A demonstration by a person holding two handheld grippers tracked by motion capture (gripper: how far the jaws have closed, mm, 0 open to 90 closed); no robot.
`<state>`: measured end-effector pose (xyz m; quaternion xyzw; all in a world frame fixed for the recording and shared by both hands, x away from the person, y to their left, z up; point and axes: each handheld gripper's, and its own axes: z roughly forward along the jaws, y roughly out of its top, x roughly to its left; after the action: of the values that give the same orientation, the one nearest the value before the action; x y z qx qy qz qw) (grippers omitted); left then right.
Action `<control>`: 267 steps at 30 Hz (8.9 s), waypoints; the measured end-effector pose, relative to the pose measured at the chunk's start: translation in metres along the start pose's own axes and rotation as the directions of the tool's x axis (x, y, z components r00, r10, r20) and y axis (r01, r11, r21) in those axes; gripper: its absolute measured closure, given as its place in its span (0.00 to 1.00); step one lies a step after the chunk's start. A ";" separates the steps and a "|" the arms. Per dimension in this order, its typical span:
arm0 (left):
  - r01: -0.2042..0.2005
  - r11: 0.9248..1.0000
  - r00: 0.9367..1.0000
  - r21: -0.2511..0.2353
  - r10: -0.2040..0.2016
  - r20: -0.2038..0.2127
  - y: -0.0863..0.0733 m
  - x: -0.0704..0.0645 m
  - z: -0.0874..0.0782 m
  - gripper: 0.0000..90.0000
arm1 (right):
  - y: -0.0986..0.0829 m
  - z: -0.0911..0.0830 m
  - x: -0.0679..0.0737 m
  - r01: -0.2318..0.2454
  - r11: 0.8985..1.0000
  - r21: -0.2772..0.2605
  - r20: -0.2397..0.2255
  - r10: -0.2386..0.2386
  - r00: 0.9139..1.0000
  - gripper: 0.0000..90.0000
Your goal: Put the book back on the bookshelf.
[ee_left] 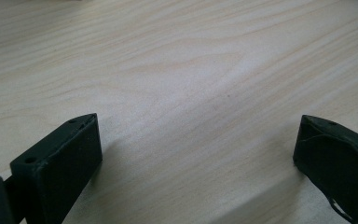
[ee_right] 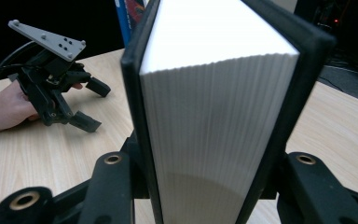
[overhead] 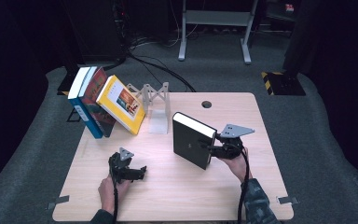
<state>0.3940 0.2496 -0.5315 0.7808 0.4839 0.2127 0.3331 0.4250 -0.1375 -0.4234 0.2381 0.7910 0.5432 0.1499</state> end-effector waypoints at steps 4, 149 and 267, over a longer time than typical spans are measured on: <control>-0.001 1.000 1.000 0.007 0.001 0.007 0.000 0.000 -0.001 0.01 | 0.001 0.002 0.001 0.003 1.000 0.002 -0.010 -0.003 1.000 0.59; -0.096 0.976 0.895 -0.194 0.170 0.412 0.101 -0.075 0.018 0.02 | -0.013 -0.006 -0.034 -0.299 0.943 0.148 0.260 0.255 0.931 0.00; -0.166 0.902 0.926 -0.398 0.281 0.251 0.129 -0.070 -0.050 0.58 | -0.123 -0.027 -0.048 -0.382 0.890 0.248 0.536 0.203 0.820 0.05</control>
<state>0.4098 0.1627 -0.4046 0.7781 0.2845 0.2152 0.5170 0.4257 -0.2216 -0.5292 0.5122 0.7612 0.3333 0.2171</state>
